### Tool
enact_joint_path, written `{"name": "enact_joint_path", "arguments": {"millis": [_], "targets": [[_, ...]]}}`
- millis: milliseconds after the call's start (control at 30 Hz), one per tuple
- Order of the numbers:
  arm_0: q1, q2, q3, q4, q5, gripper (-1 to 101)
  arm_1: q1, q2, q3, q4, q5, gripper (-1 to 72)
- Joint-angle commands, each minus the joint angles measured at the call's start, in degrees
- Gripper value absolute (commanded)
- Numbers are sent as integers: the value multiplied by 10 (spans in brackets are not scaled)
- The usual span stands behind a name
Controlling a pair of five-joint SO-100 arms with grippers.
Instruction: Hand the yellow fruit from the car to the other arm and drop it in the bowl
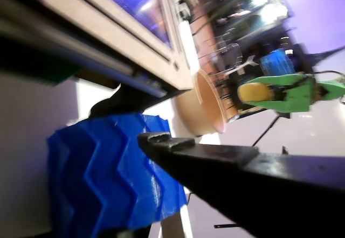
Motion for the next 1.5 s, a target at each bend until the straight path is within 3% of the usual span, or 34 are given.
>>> {"name": "enact_joint_path", "arguments": {"millis": [0, 333, 433, 500, 600, 667, 733, 833, 1467], "targets": [[-4, -13, 10, 1, 0, 484, 9, -12, -52, 9, 7, -2], [-4, -3, 11, 6, 0, 394, 11, -54, -77, 17, 11, -2], [-4, -3, 11, 6, 0, 293, 11, -54, -76, 17, 11, -2], [-4, -3, 11, 6, 0, 126, 11, -54, -77, 18, 13, -2], [-4, -3, 11, 6, 0, 2, 11, -55, -76, 19, 20, 0], [-4, -3, 11, 6, 0, 1, 13, -53, -73, 21, 25, 33], [-4, -3, 11, 6, 0, 1, 15, -49, -72, 22, 28, 156], [-4, -3, 12, 6, 0, 1, 20, -40, -67, 22, 33, 235], [-4, 3, 13, 8, 0, 1, 21, -27, -50, 22, 34, 278]]}}
